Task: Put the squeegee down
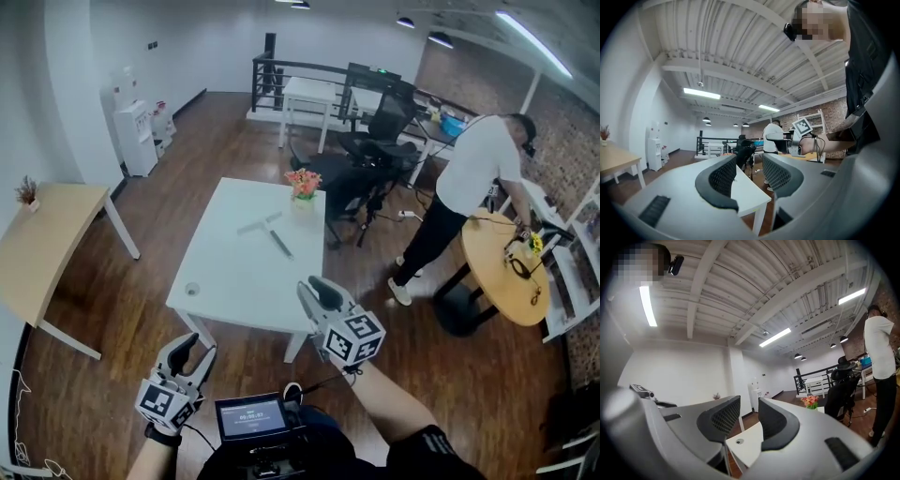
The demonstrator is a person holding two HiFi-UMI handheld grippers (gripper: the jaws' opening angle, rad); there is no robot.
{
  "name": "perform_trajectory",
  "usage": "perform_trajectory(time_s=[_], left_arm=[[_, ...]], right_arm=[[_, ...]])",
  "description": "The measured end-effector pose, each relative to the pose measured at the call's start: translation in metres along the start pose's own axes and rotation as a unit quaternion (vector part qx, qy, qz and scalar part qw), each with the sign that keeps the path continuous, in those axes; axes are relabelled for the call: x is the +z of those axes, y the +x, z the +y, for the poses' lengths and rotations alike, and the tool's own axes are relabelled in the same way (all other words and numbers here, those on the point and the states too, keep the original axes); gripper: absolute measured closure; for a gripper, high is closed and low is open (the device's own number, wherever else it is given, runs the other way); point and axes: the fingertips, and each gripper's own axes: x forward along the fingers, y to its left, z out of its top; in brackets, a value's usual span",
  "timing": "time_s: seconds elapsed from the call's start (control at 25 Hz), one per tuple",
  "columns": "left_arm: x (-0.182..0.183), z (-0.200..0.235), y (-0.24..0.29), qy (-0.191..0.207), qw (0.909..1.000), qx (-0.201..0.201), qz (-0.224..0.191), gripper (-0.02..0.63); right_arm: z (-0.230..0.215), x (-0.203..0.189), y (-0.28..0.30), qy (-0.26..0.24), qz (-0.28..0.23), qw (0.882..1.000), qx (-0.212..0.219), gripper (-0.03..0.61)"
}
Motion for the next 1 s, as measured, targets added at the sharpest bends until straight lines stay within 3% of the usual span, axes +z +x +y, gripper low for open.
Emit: perform_trajectory(time_s=[0.36,1.0], left_arm=[[0.003,-0.037,0.002,-0.002,0.9998,-0.016,-0.013,0.434],[0.013,-0.090,0.021,-0.006,0.9998,-0.017,-0.009,0.434]], right_arm=[[0.037,0.000,-0.089,-0.004,-0.015,1.000,0.014,0.456],[0.010,0.009,-0.151,-0.002,-0.017,1.000,0.010,0.469]])
